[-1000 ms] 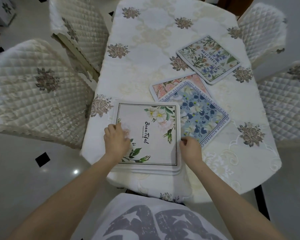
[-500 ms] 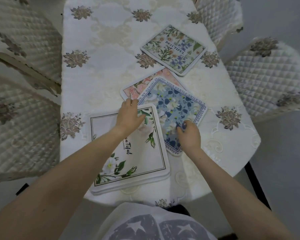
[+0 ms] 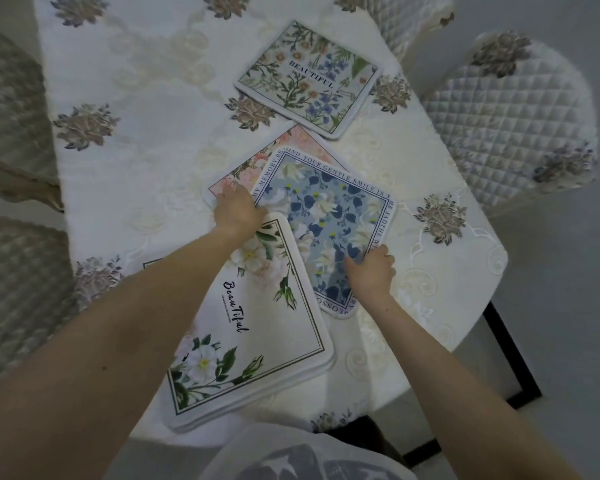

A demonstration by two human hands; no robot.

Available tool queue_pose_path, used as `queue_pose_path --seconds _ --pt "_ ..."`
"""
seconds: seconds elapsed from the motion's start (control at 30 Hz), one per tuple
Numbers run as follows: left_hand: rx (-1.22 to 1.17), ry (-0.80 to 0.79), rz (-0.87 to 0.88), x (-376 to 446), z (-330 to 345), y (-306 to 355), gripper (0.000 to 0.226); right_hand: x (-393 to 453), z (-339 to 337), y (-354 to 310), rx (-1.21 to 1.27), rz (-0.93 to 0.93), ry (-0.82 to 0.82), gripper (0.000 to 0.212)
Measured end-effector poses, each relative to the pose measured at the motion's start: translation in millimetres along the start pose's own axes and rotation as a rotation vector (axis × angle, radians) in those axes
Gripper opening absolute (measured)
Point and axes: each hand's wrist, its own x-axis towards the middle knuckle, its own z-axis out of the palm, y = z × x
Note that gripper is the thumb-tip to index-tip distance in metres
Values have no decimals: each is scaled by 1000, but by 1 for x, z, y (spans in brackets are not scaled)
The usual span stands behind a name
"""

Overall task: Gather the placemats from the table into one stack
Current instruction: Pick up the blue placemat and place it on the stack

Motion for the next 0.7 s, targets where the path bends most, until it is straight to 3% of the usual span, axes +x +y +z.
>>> queue_pose_path --seconds 0.17,0.3,0.43,0.7 --pt "-81 -25 -60 11 2 1 44 6 -2 5 165 110 4 56" --pt "-194 42 45 12 3 -2 33 7 -5 4 340 50 67 23" --pt "-425 122 127 5 6 0 26 7 -9 0 402 -52 114 23" --pt "-553 294 222 -2 -11 27 28 9 -33 -21 599 -165 247 24"
